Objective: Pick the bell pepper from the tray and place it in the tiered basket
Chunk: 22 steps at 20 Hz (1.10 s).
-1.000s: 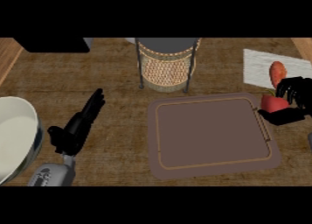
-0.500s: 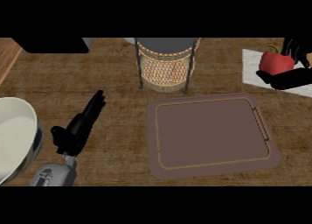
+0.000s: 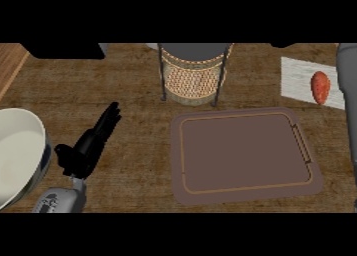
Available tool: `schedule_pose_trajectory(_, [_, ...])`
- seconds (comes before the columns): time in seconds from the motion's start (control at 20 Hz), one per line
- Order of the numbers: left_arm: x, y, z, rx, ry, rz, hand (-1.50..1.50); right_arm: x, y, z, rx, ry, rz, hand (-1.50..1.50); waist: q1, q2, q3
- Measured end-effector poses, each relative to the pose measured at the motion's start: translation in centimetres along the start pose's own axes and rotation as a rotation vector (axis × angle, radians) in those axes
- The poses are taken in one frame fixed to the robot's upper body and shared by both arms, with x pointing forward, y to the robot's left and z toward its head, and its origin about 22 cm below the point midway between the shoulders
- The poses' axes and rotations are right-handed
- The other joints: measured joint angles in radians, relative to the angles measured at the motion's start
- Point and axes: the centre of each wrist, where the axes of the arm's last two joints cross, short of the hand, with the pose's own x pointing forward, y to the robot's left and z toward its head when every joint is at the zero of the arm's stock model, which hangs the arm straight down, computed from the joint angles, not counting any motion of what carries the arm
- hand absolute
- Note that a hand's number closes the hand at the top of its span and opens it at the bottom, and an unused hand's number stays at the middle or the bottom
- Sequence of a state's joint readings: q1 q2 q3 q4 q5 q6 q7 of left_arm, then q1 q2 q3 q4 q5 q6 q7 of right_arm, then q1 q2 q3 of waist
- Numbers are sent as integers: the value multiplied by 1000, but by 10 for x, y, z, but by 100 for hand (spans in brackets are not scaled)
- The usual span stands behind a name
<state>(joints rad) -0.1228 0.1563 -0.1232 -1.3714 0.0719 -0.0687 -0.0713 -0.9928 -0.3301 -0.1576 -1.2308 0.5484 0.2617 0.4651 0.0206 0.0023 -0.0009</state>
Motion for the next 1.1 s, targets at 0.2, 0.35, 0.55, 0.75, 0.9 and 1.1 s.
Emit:
schedule_pose_trajectory(0.2, [0, -3, 3, -9, -1, -3, 0, 38, 12, -22, 16, 12, -29, 150, 8, 2, 0])
schedule_pose_trajectory(0.35, [-4, -4, 0, -5, 2, 0, 0, 50, 25, -37, 41, 13, -25, 150, 10, 5, 0])
schedule_pose_trajectory(0.55, [2, -4, -5, -7, -8, -7, 0, 67, 52, -50, 80, 18, -13, 150, 17, 8, 0])
schedule_pose_trajectory(0.75, [0, -1, -6, -16, -17, -11, 0, 75, 74, -59, 111, 22, -13, 150, 24, 12, 0])
schedule_pose_trajectory(0.9, [1, -2, -9, -23, -17, -8, 0, 76, 88, -64, 126, 24, -18, 150, 30, 15, 0])
schedule_pose_trajectory(1.1, [-3, -9, -11, -26, -14, -9, 0, 76, 109, -65, 148, 21, -43, 150, 35, 18, 0])
